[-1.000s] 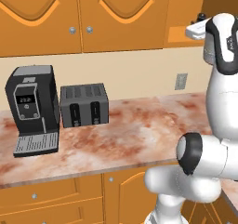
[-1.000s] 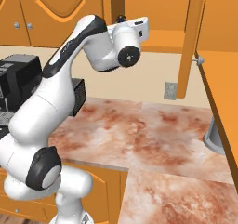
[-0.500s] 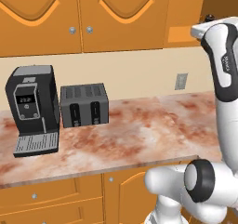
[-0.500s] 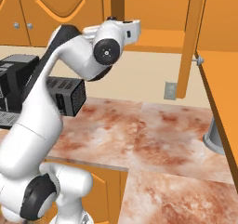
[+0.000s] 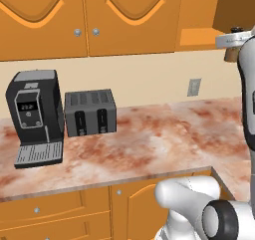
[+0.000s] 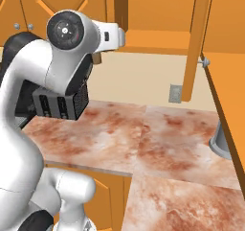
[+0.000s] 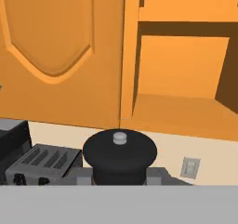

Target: Retrieve the shaker from the cabinet and place it next the steak on a plate on the dining table.

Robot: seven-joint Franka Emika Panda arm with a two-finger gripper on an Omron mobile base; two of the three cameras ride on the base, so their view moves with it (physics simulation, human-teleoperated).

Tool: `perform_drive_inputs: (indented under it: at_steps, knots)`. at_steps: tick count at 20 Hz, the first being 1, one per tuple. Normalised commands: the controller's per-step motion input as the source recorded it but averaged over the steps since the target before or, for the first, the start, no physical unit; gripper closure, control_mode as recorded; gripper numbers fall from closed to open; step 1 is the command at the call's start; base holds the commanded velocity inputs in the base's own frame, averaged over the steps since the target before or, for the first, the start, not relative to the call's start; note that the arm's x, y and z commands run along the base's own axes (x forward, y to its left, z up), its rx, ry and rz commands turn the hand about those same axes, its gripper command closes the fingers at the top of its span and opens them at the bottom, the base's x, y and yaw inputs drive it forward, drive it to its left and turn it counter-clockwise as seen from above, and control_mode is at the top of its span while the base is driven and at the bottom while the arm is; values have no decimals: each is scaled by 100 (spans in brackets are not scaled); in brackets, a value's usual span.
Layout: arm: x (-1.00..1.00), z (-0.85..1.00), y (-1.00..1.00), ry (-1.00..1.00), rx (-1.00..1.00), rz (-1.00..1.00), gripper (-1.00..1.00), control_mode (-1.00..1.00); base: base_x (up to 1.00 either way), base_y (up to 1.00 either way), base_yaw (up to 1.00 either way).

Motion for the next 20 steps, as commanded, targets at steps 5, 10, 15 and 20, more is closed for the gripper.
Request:
perform_drive_inputs:
  at_steps: [5, 10, 15, 20]
  knots:
    - [-99, -99, 71, 0, -8, 0, 100, -100, 0, 0, 0]
    - [-77, -42, 63, -14, -1, -3, 100, -100, 0, 0, 0]
    - [-88, 0, 6, -40, 0, -10, 100, -100, 0, 0, 0]
    - [-40, 0, 8, -13, 3, -1, 100, 100, -60, 16, 0]
